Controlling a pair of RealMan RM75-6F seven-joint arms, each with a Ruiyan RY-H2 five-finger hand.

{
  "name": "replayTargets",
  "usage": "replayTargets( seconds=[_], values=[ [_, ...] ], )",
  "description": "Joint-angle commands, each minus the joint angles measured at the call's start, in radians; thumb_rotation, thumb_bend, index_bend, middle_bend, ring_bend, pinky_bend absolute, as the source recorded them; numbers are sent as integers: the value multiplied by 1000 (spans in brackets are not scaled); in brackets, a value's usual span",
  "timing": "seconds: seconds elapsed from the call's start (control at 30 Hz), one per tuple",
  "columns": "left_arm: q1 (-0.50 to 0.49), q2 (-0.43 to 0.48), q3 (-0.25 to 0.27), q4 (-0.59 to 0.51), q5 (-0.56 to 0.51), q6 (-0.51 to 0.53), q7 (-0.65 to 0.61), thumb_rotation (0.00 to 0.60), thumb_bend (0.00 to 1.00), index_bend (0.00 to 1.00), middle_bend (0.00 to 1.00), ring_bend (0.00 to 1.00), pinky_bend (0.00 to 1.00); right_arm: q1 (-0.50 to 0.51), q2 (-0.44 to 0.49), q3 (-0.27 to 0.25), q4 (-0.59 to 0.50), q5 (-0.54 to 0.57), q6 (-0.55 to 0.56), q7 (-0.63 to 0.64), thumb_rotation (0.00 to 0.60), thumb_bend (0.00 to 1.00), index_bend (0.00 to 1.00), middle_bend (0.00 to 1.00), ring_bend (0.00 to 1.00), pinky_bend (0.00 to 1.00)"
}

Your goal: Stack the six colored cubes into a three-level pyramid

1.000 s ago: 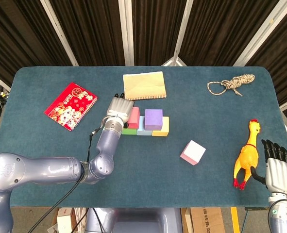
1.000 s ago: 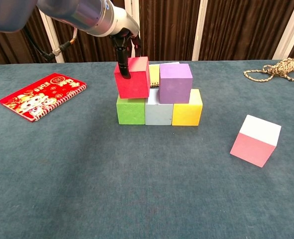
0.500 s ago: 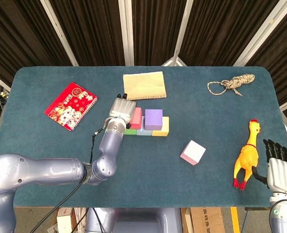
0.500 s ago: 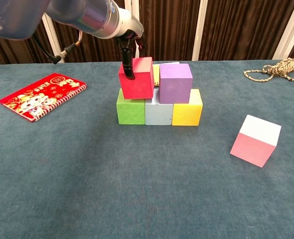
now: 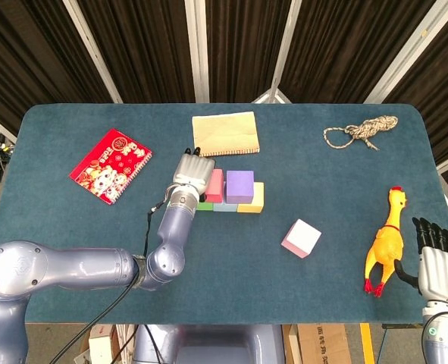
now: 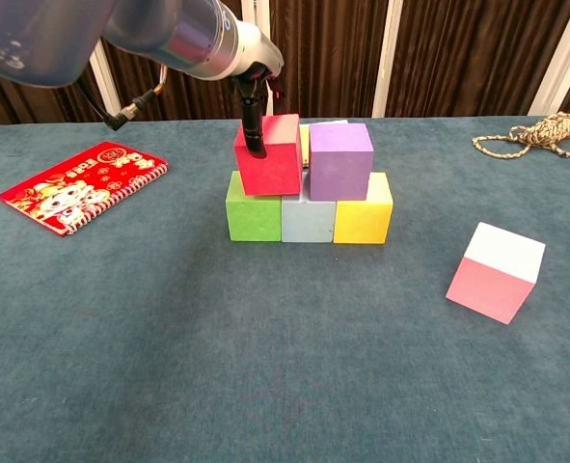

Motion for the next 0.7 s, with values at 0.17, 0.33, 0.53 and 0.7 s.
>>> replayTargets(
  seconds=[0.17, 0.33, 0.53, 0.7],
  values=[
    [6, -9, -11, 9, 5, 1, 7, 600, 312, 296, 292, 51, 88, -1, 0, 3, 2, 3, 3, 2, 600, 340, 81, 89, 0, 0],
    [10, -13, -18, 11, 6, 3, 14, 600, 312, 295, 293, 51, 88, -1, 0, 3, 1, 4, 3, 2, 600, 340, 81, 89, 0, 0],
    [14, -15, -25, 11, 9, 6, 24, 600, 312, 295, 292, 50, 88, -1, -1, 3, 1, 4, 4, 1, 600, 341, 81, 89, 0, 0],
    [19, -18, -30, 16, 11, 7, 25, 600, 312, 295, 293, 50, 88, 0, -1, 4, 2, 5, 3, 1, 600, 341, 81, 88, 0, 0]
  ],
)
